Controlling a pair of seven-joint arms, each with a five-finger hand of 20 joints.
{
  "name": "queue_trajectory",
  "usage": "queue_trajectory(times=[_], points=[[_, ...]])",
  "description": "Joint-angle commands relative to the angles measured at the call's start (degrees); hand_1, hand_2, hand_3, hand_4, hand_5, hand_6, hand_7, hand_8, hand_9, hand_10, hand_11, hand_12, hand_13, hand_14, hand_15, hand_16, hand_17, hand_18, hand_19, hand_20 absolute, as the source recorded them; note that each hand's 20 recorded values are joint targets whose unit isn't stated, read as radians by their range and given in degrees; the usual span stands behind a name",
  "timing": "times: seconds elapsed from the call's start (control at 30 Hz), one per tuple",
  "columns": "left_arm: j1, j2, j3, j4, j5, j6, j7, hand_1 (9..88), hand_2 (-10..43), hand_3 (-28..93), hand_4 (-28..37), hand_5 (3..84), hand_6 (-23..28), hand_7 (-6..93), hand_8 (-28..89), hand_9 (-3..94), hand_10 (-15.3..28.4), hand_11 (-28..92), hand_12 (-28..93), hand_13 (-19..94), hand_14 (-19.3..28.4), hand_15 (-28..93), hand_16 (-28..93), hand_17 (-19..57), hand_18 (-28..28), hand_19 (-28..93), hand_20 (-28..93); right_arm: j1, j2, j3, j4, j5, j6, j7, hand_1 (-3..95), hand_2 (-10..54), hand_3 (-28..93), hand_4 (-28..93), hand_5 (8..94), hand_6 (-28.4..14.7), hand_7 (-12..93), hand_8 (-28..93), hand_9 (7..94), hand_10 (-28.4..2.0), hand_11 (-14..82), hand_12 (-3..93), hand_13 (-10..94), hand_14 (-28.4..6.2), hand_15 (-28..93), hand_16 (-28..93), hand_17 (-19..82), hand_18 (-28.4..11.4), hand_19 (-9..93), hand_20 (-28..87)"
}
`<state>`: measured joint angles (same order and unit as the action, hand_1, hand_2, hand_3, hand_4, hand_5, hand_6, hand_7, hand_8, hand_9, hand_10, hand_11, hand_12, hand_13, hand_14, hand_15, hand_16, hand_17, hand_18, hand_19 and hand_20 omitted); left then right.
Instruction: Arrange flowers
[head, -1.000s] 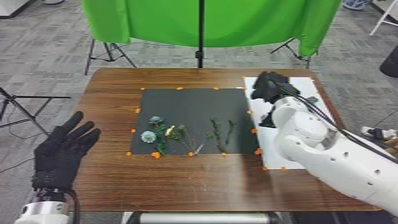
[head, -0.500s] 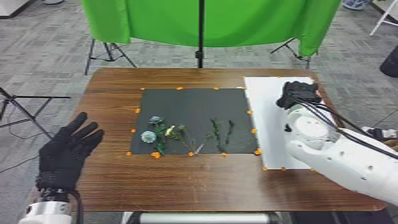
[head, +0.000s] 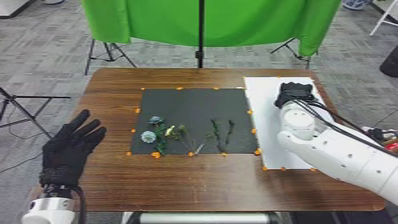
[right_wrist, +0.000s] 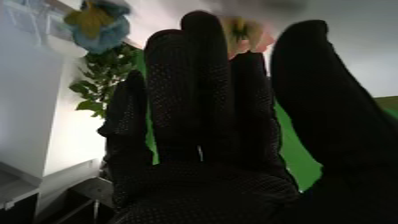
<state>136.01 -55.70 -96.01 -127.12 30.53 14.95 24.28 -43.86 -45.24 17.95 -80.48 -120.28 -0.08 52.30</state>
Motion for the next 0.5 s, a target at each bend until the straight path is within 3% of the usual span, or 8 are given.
queue_trajectory(times=[0.03, 0.27, 0.5], points=[[0.7, 0.69, 0.27, 0.22, -0.52, 0.17, 0.35, 23.5, 7.5, 78, -26.6, 40.4, 9.8, 9.9, -9, 36.3, 21.0, 23, 10, 25, 28.4, 51, -9, -8.8, 28.4, 57, 11, -3.7, 1.4, -1.7, 0.3, -5.0, 6.3, 0.2, 54.3, -9.5, 68, -28, 83.4, 3.1, 19, 0, 89.1, -6.1, 15.7, 33.4, 71, -4.4, 67, 22, 27, -19.5, 86, 43], [0.4, 0.07, 0.24, 0.18, -0.03, -0.03, -0.61, 23.4, 7.5, 78, -26.5, 40.4, 9.8, 9.9, -9, 36.4, 21.0, 23, 10, 25, 28.4, 51, -9, -8.8, 28.4, 58, 10, -0.8, 3.0, -3.5, -3.9, -6.7, 15.9, -1.2, 56.9, -9.5, 68, -28, 86.1, 2.2, 19, 1, 92.1, -5.7, 18.1, 35.3, 75, -3.8, 67, 23, 30, -19.9, 88, 43], [0.3, -0.76, 0.04, 0.27, 0.94, -0.94, -1.07, 23.5, 7.5, 78, -26.5, 40.4, 9.9, 9.8, -9, 36.4, 21.1, 23, 10, 25, 28.4, 51, -9, -8.8, 28.4, 58, 10, 1.2, 1.6, -3.7, -13.8, -4.4, 22.5, -6.2, 56.4, -9.5, 69, -28, 87.1, 1.6, 18, 1, 92.8, -5.7, 18.2, 35.3, 76, -3.8, 67, 23, 31, -20.4, 89, 42]])
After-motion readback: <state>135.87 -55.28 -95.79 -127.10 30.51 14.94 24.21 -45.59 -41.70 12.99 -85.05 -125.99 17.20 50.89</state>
